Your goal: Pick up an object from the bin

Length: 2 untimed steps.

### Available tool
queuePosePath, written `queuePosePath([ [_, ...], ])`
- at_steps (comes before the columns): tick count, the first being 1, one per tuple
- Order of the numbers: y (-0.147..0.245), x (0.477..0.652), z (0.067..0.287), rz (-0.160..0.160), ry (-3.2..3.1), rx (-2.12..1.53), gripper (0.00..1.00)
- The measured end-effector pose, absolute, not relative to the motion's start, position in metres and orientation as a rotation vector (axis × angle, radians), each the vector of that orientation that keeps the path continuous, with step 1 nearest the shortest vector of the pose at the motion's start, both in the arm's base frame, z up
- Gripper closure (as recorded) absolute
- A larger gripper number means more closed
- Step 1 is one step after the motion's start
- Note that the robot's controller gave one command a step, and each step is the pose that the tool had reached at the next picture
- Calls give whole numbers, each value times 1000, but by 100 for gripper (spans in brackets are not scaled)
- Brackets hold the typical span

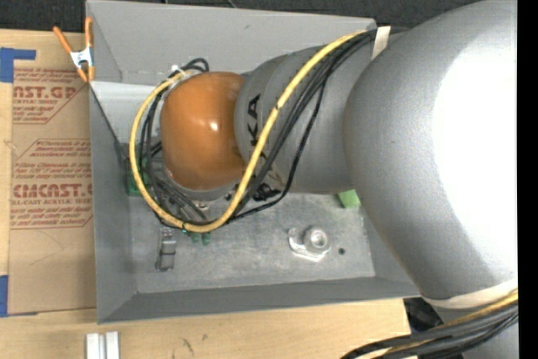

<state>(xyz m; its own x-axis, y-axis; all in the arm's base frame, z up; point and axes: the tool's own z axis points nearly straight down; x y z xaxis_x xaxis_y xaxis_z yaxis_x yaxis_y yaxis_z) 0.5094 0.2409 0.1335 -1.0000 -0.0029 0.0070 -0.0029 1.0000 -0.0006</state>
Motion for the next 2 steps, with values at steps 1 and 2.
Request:
queuePosePath([
  [1,225,589,71,3,-3140,110,0],
  [2,228,588,75,-3,-3140,113,100],
])
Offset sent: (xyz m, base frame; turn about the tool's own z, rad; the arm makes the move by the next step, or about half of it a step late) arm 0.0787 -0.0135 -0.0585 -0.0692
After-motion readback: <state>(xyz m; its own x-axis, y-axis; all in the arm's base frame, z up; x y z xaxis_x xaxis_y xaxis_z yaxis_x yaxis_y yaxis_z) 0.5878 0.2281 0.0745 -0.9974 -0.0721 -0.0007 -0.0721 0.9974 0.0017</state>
